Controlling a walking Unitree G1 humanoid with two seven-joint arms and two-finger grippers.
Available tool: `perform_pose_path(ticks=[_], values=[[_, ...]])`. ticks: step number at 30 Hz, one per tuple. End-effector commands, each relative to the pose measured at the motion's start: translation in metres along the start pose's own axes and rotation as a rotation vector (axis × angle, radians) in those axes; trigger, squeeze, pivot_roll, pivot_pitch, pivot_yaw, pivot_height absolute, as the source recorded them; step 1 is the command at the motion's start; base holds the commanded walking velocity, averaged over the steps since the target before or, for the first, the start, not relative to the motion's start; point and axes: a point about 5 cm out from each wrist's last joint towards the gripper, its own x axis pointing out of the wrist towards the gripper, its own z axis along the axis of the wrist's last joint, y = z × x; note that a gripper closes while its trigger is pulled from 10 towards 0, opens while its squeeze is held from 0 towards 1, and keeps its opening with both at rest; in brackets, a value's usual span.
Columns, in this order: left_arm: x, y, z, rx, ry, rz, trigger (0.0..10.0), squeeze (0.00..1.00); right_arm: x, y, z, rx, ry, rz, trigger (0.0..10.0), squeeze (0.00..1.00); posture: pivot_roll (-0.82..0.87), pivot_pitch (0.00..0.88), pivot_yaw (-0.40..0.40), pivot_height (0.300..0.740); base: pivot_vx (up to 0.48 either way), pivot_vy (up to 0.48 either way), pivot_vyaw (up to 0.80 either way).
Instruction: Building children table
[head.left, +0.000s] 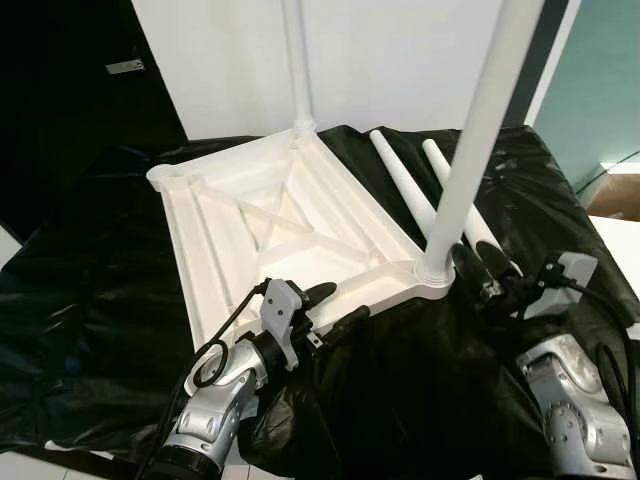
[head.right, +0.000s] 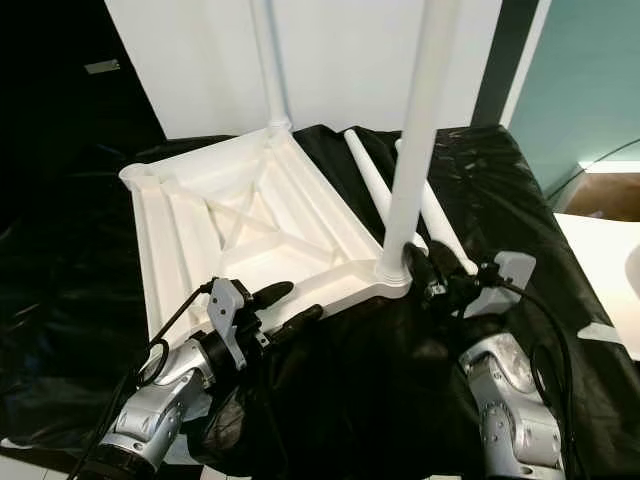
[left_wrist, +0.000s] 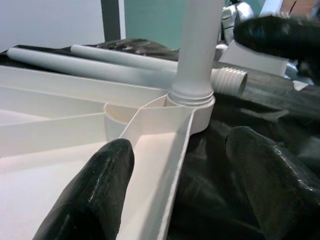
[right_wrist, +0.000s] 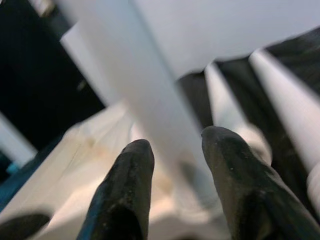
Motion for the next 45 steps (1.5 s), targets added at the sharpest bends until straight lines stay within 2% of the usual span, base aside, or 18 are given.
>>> perform_pose_path(ticks=[1, 6, 16, 17, 18, 19, 21, 24, 30, 31, 32, 33, 34, 37, 38, 39, 40, 45], values=[[-0.001, 0.001, -0.001, 0.007, 0.019, -0.004, 10.0, 0.0, -0.001, 0.014, -0.007, 0.015, 0.055, 0.115, 10.0, 0.0, -0.02, 0.0, 0.075, 0.74, 0.0, 0.0, 0.0], [0.002, 0.001, -0.002, 0.014, 0.023, -0.013, 10.0, 0.0, -0.002, 0.024, -0.009, -0.007, 0.132, 0.234, 10.0, 0.0, -0.02, 0.0, 0.075, 0.74, 0.0, 0.0, 0.0], [0.0, 0.001, -0.005, 0.022, 0.04, -0.011, 10.0, 0.0, 0.0, 0.017, 0.003, -0.105, 0.11, 0.219, 10.0, 0.0, -0.02, 0.0, 0.073, 0.74, 0.0, 0.0, 0.0], [-0.001, 0.001, -0.006, 0.022, 0.043, -0.01, 10.0, 0.0, -0.006, 0.016, 0.0, -0.162, 0.128, 0.204, 10.0, 0.0, -0.03, 0.0, 0.074, 0.74, 0.0, 0.0, 0.0], [-0.001, 0.001, -0.006, 0.022, 0.043, -0.01, 10.0, 0.0, -0.006, 0.016, 0.0, -0.162, 0.128, 0.204, 10.0, 0.0, -0.03, 0.0, 0.074, 0.74, 0.0, 0.0, 0.0], [-0.002, 0.0, -0.006, 0.02, 0.044, -0.01, 10.0, 0.0, -0.015, 0.014, -0.005, -0.227, 0.155, 0.171, 10.0, 0.0, -0.03, 0.0, 0.074, 0.74, 0.0, 0.0, 0.0], [-0.002, 0.0, -0.007, 0.016, 0.049, -0.015, 10.0, 0.0, -0.03, 0.0, -0.016, -0.361, 0.169, 0.002, 10.0, 0.0, -0.04, 0.0, 0.082, 0.74, 0.0, 0.0, 0.0], [-0.001, -0.001, -0.008, 0.012, 0.052, -0.026, 10.0, 0.0, -0.032, -0.006, -0.016, -0.432, 0.146, -0.089, 10.0, 0.0, -0.04, 0.0, 0.082, 0.74, 0.0, 0.0, 0.0], [0.004, -0.003, -0.008, 0.011, 0.053, -0.049, 10.0, 0.0, -0.022, -0.009, -0.007, -0.463, 0.082, -0.182, 10.0, 0.0, -0.04, 0.0, 0.082, 0.74, 0.0, 0.0, 0.0], [0.004, -0.003, -0.008, 0.013, 0.054, -0.052, 10.0, 0.0, -0.019, -0.011, -0.003, -0.479, 0.061, -0.221, 4.9, 0.0, -0.04, 0.0, 0.082, 0.74, 0.0, 0.0, 0.0], [0.005, -0.003, -0.008, 0.016, 0.053, -0.053, 10.0, 0.0, -0.016, -0.015, 0.002, -0.507, 0.037, -0.276, 1.5, 0.0, -0.04, 0.0, 0.082, 0.74, 0.0, 0.0, 0.0], [0.005, -0.003, -0.008, 0.016, 0.053, -0.053, 10.0, 0.0, -0.016, -0.015, 0.002, -0.507, 0.037, -0.276, 1.5, 0.0, -0.04, 0.0, 0.082, 0.74, 0.0, 0.0, 0.0], [0.006, -0.003, -0.008, 0.017, 0.052, -0.053, 10.0, 0.0, -0.013, -0.02, 0.006, -0.54, 0.015, -0.335, 0.0, 0.0, -0.06, 0.0, 0.091, 0.74, 0.0, 0.0, 0.0], [0.006, -0.002, -0.007, 0.018, 0.05, -0.052, 10.0, 0.0, -0.01, -0.025, 0.009, -0.584, -0.017, -0.405, 0.0, 0.0, -0.06, 0.0, 0.091, 0.74, 0.0, 0.0, 0.0], [0.006, -0.003, -0.008, 0.017, 0.051, -0.05, 10.0, 0.0, -0.005, -0.027, 0.01, -0.592, -0.022, -0.416, 1.9, 0.0, -0.05, 0.0, 0.078, 0.74, 0.0, 0.0, 0.0], [0.006, -0.003, -0.008, 0.017, 0.051, -0.05, 10.0, 0.0, -0.005, -0.027, 0.01, -0.592, -0.022, -0.416, 1.9, 0.0, -0.05, 0.0, 0.078, 0.74, 0.0, 0.0, 0.0], [0.006, -0.003, -0.009, 0.016, 0.051, -0.045, 10.0, 0.0, 0.0, -0.028, 0.011, -0.596, -0.024, -0.42, 10.0, 0.0, -0.04, 0.0, 0.074, 0.74, 0.0, 0.0, 0.0], [0.005, -0.003, -0.009, 0.017, 0.048, -0.029, 10.0, 0.0, 0.006, -0.026, 0.009, -0.609, -0.017, -0.41, 10.0, 0.0, -0.03, 0.0, 0.063, 0.74, 0.0, 0.0, 0.0]])
